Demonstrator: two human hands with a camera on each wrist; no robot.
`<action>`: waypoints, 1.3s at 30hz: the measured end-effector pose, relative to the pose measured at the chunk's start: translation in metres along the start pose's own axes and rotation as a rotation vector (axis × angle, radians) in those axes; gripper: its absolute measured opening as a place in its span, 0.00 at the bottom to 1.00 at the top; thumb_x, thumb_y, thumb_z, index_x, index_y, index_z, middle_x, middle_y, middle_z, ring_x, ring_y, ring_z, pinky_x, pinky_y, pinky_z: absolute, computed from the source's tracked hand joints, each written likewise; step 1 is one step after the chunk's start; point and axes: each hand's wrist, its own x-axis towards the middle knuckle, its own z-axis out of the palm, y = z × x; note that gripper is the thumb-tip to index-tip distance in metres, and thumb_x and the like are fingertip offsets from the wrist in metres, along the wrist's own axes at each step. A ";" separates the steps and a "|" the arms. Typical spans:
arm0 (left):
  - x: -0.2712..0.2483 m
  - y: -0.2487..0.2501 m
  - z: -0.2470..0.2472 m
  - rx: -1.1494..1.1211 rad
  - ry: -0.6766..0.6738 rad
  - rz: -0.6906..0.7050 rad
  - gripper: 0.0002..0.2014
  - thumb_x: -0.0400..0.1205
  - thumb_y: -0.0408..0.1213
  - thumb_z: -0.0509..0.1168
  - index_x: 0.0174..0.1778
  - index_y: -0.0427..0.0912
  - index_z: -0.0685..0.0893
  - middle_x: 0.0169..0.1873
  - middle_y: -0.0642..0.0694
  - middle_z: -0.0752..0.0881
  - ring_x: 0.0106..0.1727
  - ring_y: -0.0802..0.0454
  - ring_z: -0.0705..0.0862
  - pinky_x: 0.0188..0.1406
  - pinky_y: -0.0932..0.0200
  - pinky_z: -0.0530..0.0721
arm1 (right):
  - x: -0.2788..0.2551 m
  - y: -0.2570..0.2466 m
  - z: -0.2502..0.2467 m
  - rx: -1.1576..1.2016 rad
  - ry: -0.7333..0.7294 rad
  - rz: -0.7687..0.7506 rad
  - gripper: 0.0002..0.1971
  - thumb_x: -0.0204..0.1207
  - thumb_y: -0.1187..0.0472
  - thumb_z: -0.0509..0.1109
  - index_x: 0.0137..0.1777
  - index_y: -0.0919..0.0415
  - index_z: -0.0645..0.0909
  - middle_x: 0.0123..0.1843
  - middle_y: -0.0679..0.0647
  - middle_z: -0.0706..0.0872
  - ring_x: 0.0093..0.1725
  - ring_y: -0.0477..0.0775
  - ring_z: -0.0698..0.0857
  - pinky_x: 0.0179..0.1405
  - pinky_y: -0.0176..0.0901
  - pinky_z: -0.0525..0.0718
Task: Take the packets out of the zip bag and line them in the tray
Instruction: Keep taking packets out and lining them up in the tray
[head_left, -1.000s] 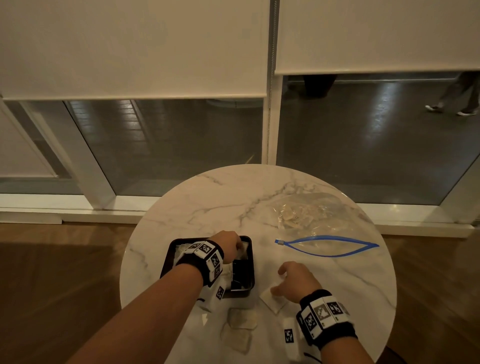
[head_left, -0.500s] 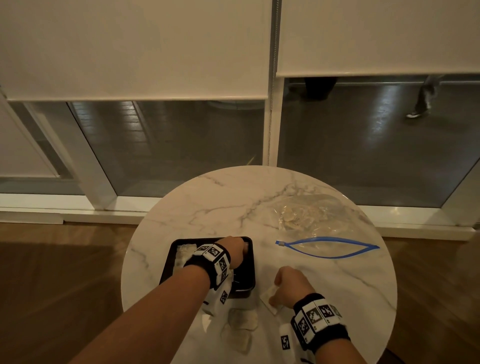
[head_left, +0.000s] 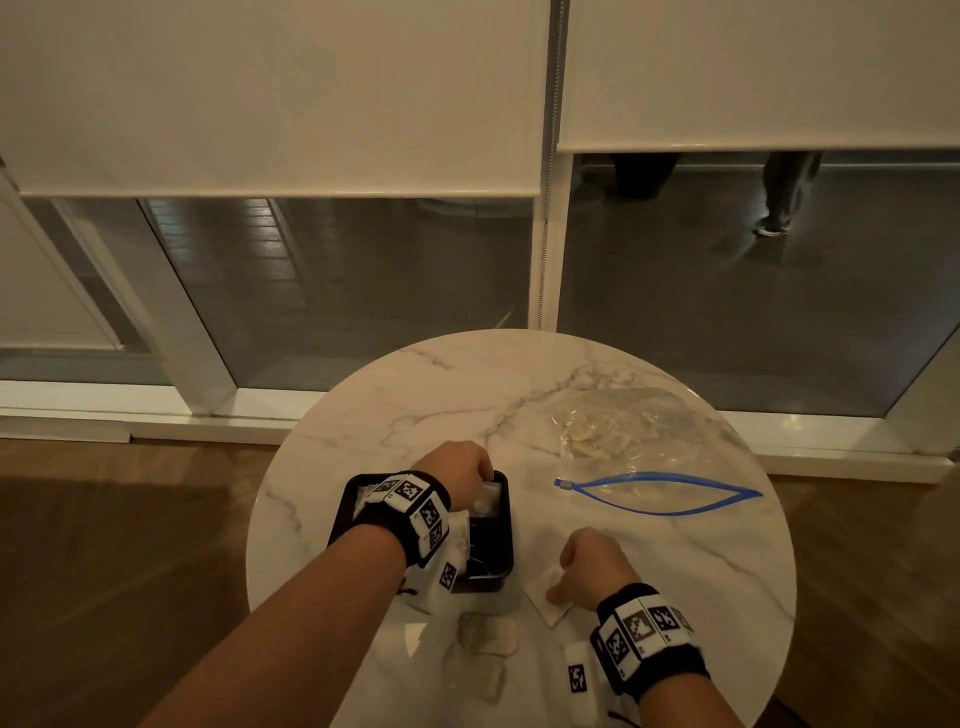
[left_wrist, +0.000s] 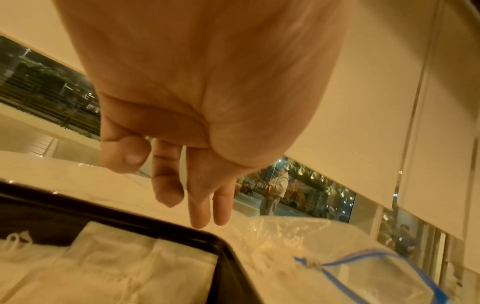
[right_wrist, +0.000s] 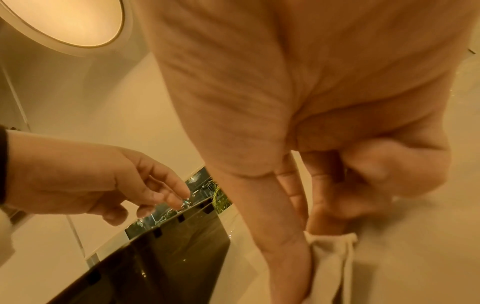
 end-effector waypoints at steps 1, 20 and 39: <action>-0.004 0.000 -0.001 -0.033 0.022 0.003 0.17 0.84 0.27 0.60 0.62 0.47 0.89 0.63 0.44 0.88 0.62 0.44 0.85 0.64 0.49 0.85 | 0.000 0.000 -0.001 -0.001 -0.003 0.003 0.23 0.63 0.57 0.87 0.54 0.55 0.80 0.56 0.52 0.84 0.52 0.51 0.83 0.50 0.39 0.81; -0.064 0.011 0.053 -0.726 0.277 0.091 0.11 0.83 0.45 0.72 0.60 0.49 0.88 0.50 0.54 0.91 0.51 0.62 0.89 0.53 0.68 0.86 | -0.028 -0.022 -0.057 0.697 0.045 -0.350 0.01 0.75 0.64 0.79 0.44 0.60 0.91 0.38 0.56 0.93 0.37 0.49 0.89 0.34 0.38 0.85; -0.085 -0.059 0.050 -0.299 0.065 -0.039 0.19 0.76 0.61 0.73 0.57 0.55 0.90 0.49 0.60 0.89 0.49 0.64 0.85 0.50 0.64 0.84 | 0.013 -0.065 -0.033 0.139 0.239 -0.489 0.04 0.79 0.60 0.74 0.49 0.53 0.90 0.45 0.46 0.90 0.46 0.41 0.86 0.45 0.32 0.81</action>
